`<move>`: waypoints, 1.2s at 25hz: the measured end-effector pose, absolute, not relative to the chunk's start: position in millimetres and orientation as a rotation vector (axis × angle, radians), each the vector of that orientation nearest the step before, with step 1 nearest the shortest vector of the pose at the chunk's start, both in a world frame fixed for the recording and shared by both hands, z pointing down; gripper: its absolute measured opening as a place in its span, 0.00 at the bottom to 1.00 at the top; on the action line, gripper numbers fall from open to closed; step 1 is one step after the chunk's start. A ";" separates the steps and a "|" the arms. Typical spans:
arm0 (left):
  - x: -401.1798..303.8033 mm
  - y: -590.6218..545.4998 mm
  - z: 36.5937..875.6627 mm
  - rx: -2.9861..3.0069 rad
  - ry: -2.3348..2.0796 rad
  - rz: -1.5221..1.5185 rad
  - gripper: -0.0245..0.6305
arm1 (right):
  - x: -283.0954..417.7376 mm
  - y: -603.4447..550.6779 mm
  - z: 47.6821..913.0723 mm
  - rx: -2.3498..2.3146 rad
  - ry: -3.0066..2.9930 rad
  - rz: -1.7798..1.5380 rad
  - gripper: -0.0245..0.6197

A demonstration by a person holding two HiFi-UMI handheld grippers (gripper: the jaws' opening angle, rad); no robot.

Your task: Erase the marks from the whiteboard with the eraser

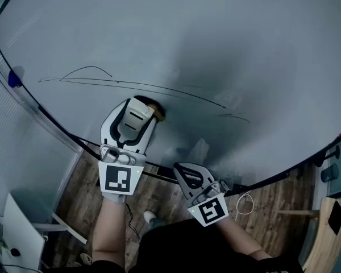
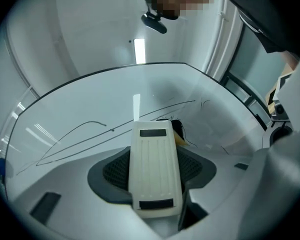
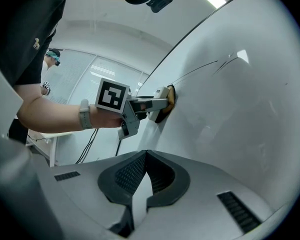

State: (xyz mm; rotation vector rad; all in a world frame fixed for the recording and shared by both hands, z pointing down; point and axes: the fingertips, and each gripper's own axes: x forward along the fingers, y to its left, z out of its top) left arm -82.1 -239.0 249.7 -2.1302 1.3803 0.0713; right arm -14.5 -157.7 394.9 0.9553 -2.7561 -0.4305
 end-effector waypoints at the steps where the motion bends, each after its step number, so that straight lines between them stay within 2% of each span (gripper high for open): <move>1: -89.2 -240.5 249.2 -2.147 1.408 0.102 0.44 | -16.2 -156.8 394.4 0.947 -2.763 -0.435 0.08; 11: -83.9 -230.8 235.3 -2.171 1.484 0.206 0.44 | -6.9 -144.5 392.5 0.910 -2.795 -0.446 0.08; 20: 24.4 -205.1 227.1 -2.255 1.335 0.251 0.44 | 45.4 -136.1 393.0 0.960 -2.788 -0.437 0.08; 30: 131.1 -177.3 203.0 -2.278 1.269 0.337 0.44 | 145.7 -127.7 399.0 1.080 -2.739 -0.421 0.08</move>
